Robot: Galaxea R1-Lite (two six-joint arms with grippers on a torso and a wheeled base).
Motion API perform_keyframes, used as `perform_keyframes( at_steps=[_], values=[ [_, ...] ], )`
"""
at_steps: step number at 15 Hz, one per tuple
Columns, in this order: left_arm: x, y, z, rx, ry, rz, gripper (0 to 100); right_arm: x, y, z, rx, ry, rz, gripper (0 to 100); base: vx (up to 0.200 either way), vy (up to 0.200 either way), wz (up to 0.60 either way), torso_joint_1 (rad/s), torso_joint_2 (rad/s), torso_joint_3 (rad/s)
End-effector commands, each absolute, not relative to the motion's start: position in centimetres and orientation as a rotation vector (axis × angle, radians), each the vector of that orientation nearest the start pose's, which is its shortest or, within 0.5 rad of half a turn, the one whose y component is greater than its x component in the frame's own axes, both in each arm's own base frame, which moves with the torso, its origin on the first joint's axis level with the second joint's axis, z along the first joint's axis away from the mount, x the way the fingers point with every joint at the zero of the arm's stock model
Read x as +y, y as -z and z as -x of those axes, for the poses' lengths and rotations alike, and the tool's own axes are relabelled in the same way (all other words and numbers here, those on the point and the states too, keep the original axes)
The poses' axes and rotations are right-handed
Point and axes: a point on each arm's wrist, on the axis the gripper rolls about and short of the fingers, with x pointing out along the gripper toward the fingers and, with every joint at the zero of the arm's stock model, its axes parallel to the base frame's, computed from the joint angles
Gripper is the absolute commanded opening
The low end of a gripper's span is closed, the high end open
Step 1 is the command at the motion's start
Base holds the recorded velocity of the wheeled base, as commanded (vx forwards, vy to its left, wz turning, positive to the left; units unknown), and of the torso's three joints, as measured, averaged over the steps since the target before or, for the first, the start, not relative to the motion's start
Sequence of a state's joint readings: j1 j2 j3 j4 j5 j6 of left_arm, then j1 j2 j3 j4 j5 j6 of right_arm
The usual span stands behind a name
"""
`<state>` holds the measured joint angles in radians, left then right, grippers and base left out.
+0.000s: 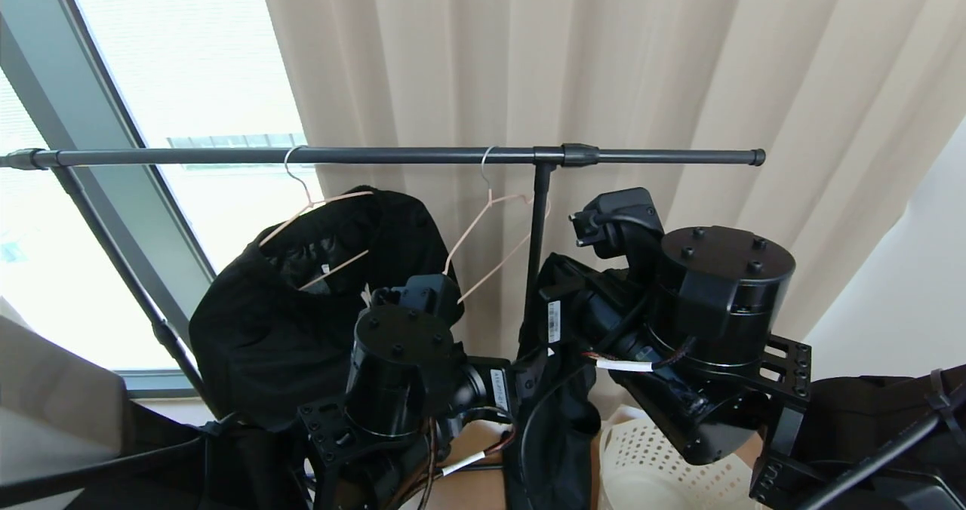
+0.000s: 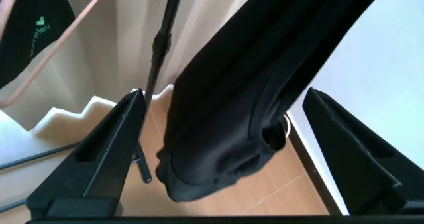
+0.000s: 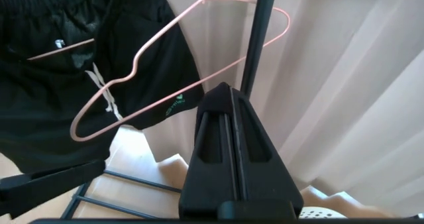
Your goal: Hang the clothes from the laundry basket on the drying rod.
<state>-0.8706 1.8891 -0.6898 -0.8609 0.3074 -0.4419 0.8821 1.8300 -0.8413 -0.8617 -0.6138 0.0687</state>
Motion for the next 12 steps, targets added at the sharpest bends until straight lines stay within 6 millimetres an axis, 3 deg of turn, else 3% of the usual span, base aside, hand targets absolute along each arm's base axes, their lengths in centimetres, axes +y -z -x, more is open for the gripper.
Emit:
perform_keyframes(
  at_steps=[1,12],
  values=[
    [-24.7,-11.05,-21.71,0.407,0.465,0.236,100,24.86,-17.78,-21.76,0.093,-0.268,0.006,0,0.0,0.0,0.0,0.0,0.0,0.0],
    [-24.92,-10.55,-22.09,0.393,0.396,0.231,100,24.62,-18.36,-21.34,0.079,-0.262,-0.005,0,0.0,0.0,0.0,0.0,0.0,0.0]
  ],
)
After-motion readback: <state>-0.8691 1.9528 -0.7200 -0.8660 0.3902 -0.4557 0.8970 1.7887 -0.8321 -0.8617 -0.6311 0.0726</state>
